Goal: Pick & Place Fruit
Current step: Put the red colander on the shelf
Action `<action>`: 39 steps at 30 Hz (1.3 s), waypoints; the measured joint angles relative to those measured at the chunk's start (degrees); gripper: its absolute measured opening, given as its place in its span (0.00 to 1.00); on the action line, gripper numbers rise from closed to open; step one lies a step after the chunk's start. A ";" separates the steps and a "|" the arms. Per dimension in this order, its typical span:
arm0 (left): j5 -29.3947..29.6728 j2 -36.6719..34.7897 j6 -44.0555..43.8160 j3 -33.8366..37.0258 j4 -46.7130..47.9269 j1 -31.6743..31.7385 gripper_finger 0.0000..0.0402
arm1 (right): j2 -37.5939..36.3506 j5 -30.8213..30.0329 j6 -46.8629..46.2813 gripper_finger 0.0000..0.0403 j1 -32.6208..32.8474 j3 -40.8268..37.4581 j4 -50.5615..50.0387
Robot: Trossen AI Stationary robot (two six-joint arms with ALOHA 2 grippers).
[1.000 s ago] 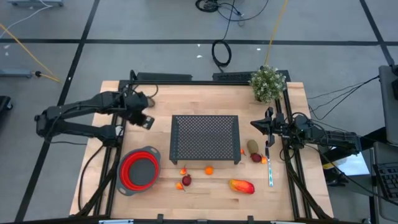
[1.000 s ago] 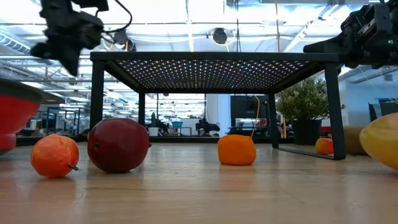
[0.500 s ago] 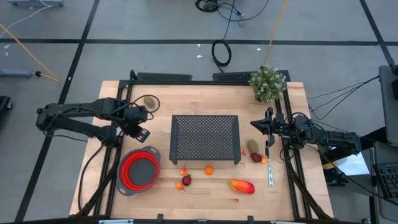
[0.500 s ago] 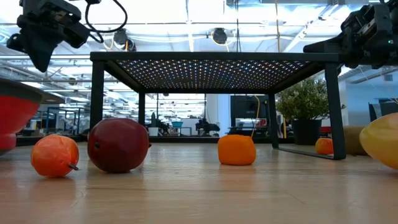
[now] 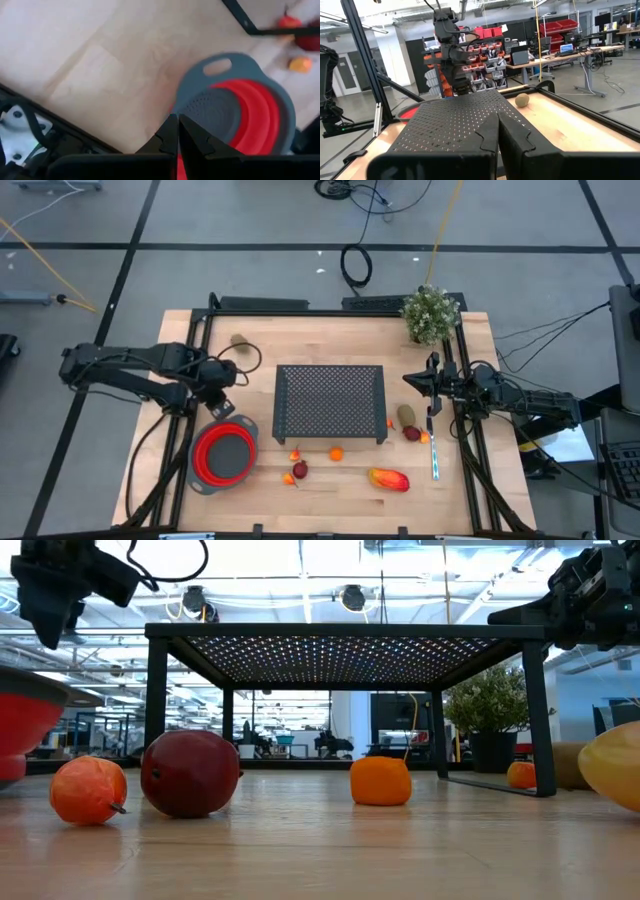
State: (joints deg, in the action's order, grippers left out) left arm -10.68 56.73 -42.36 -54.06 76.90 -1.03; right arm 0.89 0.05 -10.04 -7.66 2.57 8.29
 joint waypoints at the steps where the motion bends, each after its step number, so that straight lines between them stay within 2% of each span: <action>1: -0.46 0.00 0.78 0.00 0.00 -0.37 0.04 | 0.00 0.00 0.00 0.00 -0.02 0.01 0.00; 5: -0.59 0.00 3.10 0.00 0.00 -1.61 0.13 | 0.00 0.00 0.00 0.00 0.00 0.00 0.00; 15: 0.41 0.00 7.63 0.08 0.02 -4.08 0.43 | 0.00 0.00 0.00 0.00 0.00 0.02 0.00; 20: 2.76 -0.02 10.13 2.18 -0.01 -5.88 0.54 | 0.00 0.00 0.00 0.00 -0.02 0.00 0.00; 28: 3.33 0.02 8.15 9.12 -0.49 -7.97 0.59 | 0.00 -0.01 0.00 0.00 0.00 0.02 0.00; 34: 4.87 0.30 6.85 9.18 -2.74 -9.42 0.56 | 0.00 -0.02 0.00 0.00 -0.02 0.00 0.02; 39: 3.83 0.28 4.24 9.50 -5.18 -10.07 0.56 | -0.02 -0.02 0.00 0.00 -0.01 0.00 -0.26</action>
State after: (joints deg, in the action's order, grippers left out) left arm -6.85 57.01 -38.12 -44.56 71.73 -11.10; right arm 0.86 0.03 -10.04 -7.67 2.57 8.03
